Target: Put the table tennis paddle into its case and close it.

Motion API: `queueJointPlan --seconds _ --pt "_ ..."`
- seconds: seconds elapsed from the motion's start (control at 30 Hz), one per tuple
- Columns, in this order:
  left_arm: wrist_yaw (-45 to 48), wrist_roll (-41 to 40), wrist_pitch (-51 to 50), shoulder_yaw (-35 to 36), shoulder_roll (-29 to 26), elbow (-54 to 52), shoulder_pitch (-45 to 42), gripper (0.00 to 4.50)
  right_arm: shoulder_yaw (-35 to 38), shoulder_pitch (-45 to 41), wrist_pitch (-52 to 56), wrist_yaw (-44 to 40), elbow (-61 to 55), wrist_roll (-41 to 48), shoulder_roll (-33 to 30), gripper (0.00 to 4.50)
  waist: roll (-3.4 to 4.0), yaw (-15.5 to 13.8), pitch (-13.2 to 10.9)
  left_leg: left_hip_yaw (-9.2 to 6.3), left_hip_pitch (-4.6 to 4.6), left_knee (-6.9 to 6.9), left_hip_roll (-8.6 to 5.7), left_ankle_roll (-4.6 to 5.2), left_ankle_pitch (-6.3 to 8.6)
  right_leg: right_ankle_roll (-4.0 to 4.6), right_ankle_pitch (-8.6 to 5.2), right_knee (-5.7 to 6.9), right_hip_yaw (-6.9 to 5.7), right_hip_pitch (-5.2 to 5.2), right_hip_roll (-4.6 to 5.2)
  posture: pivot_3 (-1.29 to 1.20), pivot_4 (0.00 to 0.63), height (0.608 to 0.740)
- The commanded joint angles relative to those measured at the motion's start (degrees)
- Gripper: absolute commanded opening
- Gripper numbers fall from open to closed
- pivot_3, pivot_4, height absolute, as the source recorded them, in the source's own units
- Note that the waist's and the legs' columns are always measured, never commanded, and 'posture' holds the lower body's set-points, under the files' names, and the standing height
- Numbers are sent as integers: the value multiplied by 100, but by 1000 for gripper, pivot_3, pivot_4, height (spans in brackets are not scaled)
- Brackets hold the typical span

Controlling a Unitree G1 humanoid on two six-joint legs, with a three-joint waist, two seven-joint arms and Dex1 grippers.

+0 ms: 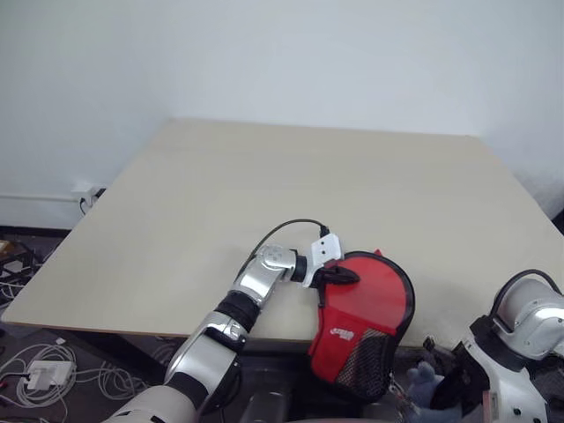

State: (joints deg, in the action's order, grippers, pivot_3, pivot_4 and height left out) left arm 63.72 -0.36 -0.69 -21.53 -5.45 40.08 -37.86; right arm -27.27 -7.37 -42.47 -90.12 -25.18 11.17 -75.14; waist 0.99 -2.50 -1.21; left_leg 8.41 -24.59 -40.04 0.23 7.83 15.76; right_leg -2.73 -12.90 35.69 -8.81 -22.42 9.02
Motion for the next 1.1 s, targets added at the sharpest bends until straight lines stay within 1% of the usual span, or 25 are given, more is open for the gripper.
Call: queueJointPlan --seconds 0.03,0.2,0.33,0.4,0.43,0.57,0.6,0.63,0.67,0.7,0.73,0.77,0.87,0.93,1.0,1.1 --pt "19 321 -251 -298 -19 294 197 0 -23 141 36 8 -350 48 48 151 -1 0 0 0 0 0 0 0 0 -1 1 0 0 1 0 0 0 706" --pt "-54 324 -308 -270 1 339 147 0 110 293 189 161 -416 -121 61 151 -1 0 0 -3 3 0 0 0 0 -3 2 1 -1 3 -1 0 0 706" --pt "-160 311 -361 -221 32 388 92 0 322 118 562 223 -252 -99 98 151 -1 4 0 -2 4 0 -1 0 0 -4 3 1 2 5 -2 0 0 706" --pt "-205 299 -347 -195 37 410 65 0 403 -139 737 183 -50 -95 192 863 -1 13 0 0 6 0 -1 -1 -1 -5 4 2 3 6 -4 0 0 706" --pt "-225 294 -341 -186 39 422 55 0 442 -219 825 175 19 -81 216 1096 -1 14 0 0 7 0 -1 -1 -1 -6 5 2 3 8 -4 0 0 706" --pt "-259 289 -297 -165 22 474 32 0 582 -396 1158 91 158 0 182 2497 -1 13 0 2 7 -1 -3 -2 -2 -6 5 2 6 8 -6 0 0 706" --pt "-272 290 -288 -157 14 482 31 0 634 -436 1317 106 170 27 191 2938 -1 14 0 3 7 0 -4 -2 -2 -6 5 2 7 8 -6 0 0 706" --pt "-282 290 -279 -151 9 490 29 0 680 -481 1491 117 183 56 204 3198 -1 13 0 3 7 0 -5 -2 -2 -6 5 2 7 8 -6 0 0 706" --pt "-287 290 -272 -145 8 505 20 0 708 -518 1610 114 195 70 226 3622 -1 13 0 3 7 -1 -6 -2 -2 -6 5 2 8 8 -5 0 0 706" --pt "-291 287 -268 -138 3 506 20 0 741 -570 1743 74 203 149 231 3859 -1 13 0 3 7 -1 -6 -2 -2 -6 5 2 8 7 -4 0 0 706" --pt "-294 285 -264 -133 3 514 15 0 765 -603 1826 33 209 204 240 4230 -1 14 0 3 7 -1 -6 -2 -2 -6 6 2 9 7 -4 0 0 706" --pt "-297 283 -262 -128 4 524 6 0 787 -649 1849 -9 240 252 265 4486 -1 14 0 3 8 -1 -6 -3 -3 -6 6 2 9 7 -4 0 0 706" --pt "-302 272 -255 -104 -26 502 22 0 941 -1155 2509 -188 440 684 360 4486 0 31 1 2 8 -1 -6 -4 -3 -6 7 3 7 6 -4 0 0 706" --pt "-318 273 -236 -89 -39 514 24 0 957 -1578 2894 -147 722 680 618 4486 0 47 1 3 10 -1 -6 -4 -4 -7 7 3 6 7 -5 0 0 706" --pt "-350 261 -235 -63 -41 523 16 0 929 -1938 3378 280 1089 382 1072 4486 -11 47 1 2 10 -1 -6 -4 -4 -8 8 2 5 5 -5 0 0 706" --pt "-417 231 -234 -2 -53 487 17 0 863 -2326 4443 987 1723 -48 1718 4486 -14 67 4 3 10 -1 -6 -8 -6 -5 9 8 7 -3 -9 0 0 706"
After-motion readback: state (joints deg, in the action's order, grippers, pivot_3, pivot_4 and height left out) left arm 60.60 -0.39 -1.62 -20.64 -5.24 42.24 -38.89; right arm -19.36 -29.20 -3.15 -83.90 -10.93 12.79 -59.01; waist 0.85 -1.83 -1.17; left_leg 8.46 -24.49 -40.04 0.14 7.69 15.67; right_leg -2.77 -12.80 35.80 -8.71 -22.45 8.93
